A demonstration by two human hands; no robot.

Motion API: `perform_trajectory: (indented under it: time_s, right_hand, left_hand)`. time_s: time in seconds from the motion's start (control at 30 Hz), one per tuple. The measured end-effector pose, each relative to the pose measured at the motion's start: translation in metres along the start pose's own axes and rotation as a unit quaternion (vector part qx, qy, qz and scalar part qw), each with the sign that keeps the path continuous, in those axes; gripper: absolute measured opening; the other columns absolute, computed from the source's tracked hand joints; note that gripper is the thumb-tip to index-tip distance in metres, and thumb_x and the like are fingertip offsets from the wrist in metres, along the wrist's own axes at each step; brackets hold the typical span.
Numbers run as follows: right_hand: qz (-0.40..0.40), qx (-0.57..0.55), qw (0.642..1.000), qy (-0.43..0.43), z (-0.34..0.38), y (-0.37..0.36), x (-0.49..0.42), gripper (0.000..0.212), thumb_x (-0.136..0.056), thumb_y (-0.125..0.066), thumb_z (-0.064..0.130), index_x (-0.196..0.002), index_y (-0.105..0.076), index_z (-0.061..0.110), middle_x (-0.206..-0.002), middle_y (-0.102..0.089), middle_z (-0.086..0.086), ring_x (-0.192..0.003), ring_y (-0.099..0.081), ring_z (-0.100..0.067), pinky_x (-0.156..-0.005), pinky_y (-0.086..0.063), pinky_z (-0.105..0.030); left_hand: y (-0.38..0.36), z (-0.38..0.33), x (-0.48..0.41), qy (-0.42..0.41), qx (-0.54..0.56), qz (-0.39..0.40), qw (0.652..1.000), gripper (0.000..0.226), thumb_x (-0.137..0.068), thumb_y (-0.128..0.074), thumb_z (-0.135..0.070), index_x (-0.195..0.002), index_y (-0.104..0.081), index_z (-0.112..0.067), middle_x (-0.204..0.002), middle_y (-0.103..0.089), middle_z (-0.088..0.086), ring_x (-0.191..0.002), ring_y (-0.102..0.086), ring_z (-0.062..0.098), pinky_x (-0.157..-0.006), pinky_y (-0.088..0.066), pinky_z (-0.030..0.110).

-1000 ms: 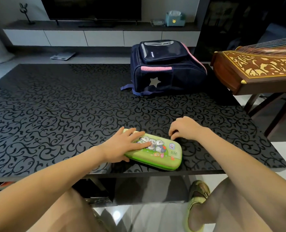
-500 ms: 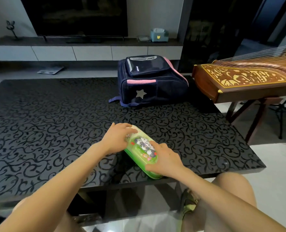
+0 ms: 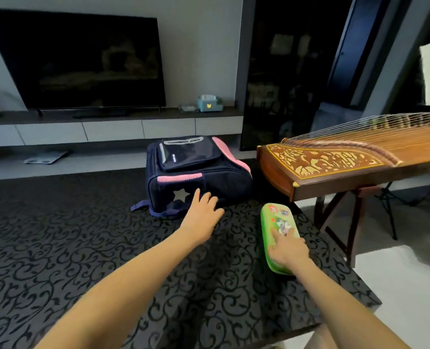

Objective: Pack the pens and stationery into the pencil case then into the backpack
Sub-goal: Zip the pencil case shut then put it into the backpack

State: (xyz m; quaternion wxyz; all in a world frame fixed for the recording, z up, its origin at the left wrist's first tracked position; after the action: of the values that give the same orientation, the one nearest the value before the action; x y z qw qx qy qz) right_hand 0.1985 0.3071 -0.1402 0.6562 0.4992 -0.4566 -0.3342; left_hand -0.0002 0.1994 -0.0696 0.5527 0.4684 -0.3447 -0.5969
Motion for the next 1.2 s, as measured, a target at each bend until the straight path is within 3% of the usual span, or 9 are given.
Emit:
perform_trajectory:
  time_s: [0.23,0.4,0.5,0.6,0.73,0.87,1.0,1.13,1.2]
  right_hand:
    - [0.014,0.051,0.998,0.042,-0.002,-0.009,-0.015,0.066,-0.091,-0.035,0.045,-0.149,-0.003,0.035,-0.156,0.001,-0.018,-0.133,-0.018,-0.053,-0.104,-0.035,-0.052]
    - [0.008,0.045,0.998,0.051,-0.009,-0.013,-0.033,0.067,-0.091,-0.034,0.048,-0.148,0.000,0.037,-0.157,0.006,-0.015,-0.137,-0.013,-0.051,-0.102,-0.040,-0.047]
    - [-0.001,0.059,0.997,0.046,-0.007,-0.014,-0.038,0.069,-0.090,-0.034,0.049,-0.148,0.001,0.037,-0.157,0.007,-0.016,-0.138,-0.011,-0.050,-0.101,-0.041,-0.048]
    - [-0.020,0.074,0.996,0.048,-0.004,-0.011,-0.040,0.069,-0.090,-0.034,0.047,-0.148,0.000,0.035,-0.157,0.005,-0.018,-0.137,-0.013,-0.051,-0.101,-0.041,-0.050]
    - [-0.012,0.079,0.996,0.043,-0.003,-0.009,-0.041,0.068,-0.090,-0.034,0.045,-0.149,0.000,0.034,-0.157,0.004,-0.019,-0.137,-0.012,-0.052,-0.102,-0.038,-0.053]
    - [0.004,0.064,0.997,0.040,-0.004,-0.008,-0.037,0.066,-0.091,-0.034,0.045,-0.148,-0.003,0.035,-0.156,0.004,-0.020,-0.136,-0.010,-0.054,-0.105,-0.033,-0.055]
    - [0.016,0.060,0.997,0.034,-0.002,-0.003,-0.031,0.065,-0.092,-0.034,0.045,-0.148,-0.003,0.036,-0.156,0.005,-0.019,-0.136,-0.009,-0.054,-0.107,-0.029,-0.056]
    - [0.028,0.047,0.998,0.015,-0.002,0.005,-0.020,0.063,-0.093,-0.036,0.045,-0.148,-0.008,0.035,-0.157,0.000,-0.018,-0.136,-0.014,-0.050,-0.110,-0.021,-0.056]
    - [-0.043,0.069,0.997,0.017,0.006,0.017,-0.011,0.059,-0.092,-0.040,0.040,-0.146,-0.023,0.023,-0.154,-0.018,-0.018,-0.136,-0.024,-0.041,-0.110,-0.021,-0.054]
  left_hand:
    - [0.003,0.017,-0.107,0.042,-0.092,-0.042,0.994,0.058,-0.092,-0.050,-0.020,-0.144,-0.027,-0.007,-0.153,-0.022,0.021,-0.140,-0.017,0.043,-0.116,-0.007,0.056]
    - [-0.013,0.023,-0.176,-0.008,-0.173,-0.016,0.985,0.064,-0.096,-0.042,-0.029,-0.148,-0.013,-0.009,-0.157,-0.013,0.013,-0.145,-0.008,0.035,-0.117,-0.006,0.054]
    - [-0.025,0.026,-0.195,0.021,-0.162,0.009,0.986,0.064,-0.094,-0.045,-0.028,-0.147,-0.016,-0.009,-0.154,-0.024,0.013,-0.141,-0.019,0.035,-0.117,-0.008,0.053]
    - [-0.028,0.025,-0.191,0.049,-0.124,0.021,0.991,0.060,-0.089,-0.052,-0.023,-0.142,-0.027,-0.009,-0.142,-0.040,0.009,-0.129,-0.038,0.030,-0.110,-0.024,0.050]
    - [-0.024,0.018,-0.160,0.020,-0.087,0.016,0.996,0.044,-0.085,-0.059,-0.024,-0.127,-0.047,-0.018,-0.126,-0.049,0.001,-0.118,-0.043,0.026,-0.087,-0.037,0.038]
    - [-0.017,0.020,-0.101,-0.002,-0.040,0.012,0.999,0.038,-0.079,-0.059,-0.010,-0.116,-0.053,-0.016,-0.123,-0.047,0.005,-0.113,-0.043,0.029,-0.081,-0.037,0.040]
    - [-0.007,0.028,-0.017,-0.075,-0.025,-0.051,0.996,0.049,-0.027,-0.074,-0.011,-0.074,-0.062,-0.018,-0.085,-0.061,0.002,-0.075,-0.058,0.026,-0.064,-0.047,0.034]
    - [-0.007,0.052,0.077,-0.105,0.047,-0.047,0.992,0.030,-0.036,-0.050,-0.005,-0.064,-0.055,-0.015,-0.072,-0.052,0.000,-0.069,-0.047,0.023,-0.062,-0.032,0.030]
    - [-0.008,0.069,0.117,-0.066,0.080,-0.063,0.993,0.021,-0.048,-0.042,-0.006,-0.060,-0.056,-0.014,-0.070,-0.054,0.000,-0.071,-0.046,0.021,-0.063,-0.034,0.030]
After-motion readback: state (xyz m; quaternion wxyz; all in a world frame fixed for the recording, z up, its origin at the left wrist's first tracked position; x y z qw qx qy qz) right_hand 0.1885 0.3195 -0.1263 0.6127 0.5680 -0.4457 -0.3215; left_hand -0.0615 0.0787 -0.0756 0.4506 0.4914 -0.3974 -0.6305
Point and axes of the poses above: each hand's wrist, its own x-axis away from the middle knuckle, its own y-axis out of the back of the hand, z = x × y, the point moved 4 cm from there along -x, towards the middle knuckle
